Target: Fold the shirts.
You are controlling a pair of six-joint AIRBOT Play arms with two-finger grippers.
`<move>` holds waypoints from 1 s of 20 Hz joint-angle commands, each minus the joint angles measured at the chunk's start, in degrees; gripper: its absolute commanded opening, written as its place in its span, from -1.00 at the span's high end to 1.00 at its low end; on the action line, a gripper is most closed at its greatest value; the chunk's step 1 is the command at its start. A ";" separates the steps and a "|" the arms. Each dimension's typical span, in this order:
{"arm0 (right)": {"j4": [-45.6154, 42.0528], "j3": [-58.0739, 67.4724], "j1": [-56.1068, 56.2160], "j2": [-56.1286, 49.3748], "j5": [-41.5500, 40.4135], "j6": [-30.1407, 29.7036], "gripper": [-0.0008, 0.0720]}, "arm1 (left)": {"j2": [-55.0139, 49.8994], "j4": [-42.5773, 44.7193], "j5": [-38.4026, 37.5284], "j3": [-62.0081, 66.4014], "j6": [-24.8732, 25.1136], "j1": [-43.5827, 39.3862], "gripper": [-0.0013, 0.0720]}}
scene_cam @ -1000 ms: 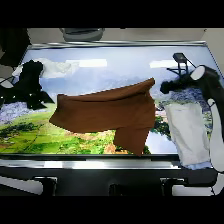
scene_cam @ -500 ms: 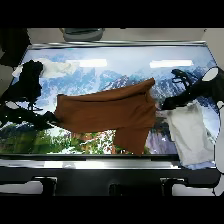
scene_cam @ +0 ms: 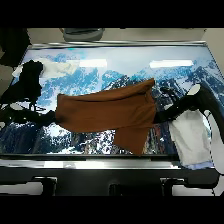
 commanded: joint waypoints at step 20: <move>6.12 11.69 0.42 8.09 -13.33 -3.61 0.86 | 14.01 -0.09 -2.97 15.96 3.54 -0.35 0.90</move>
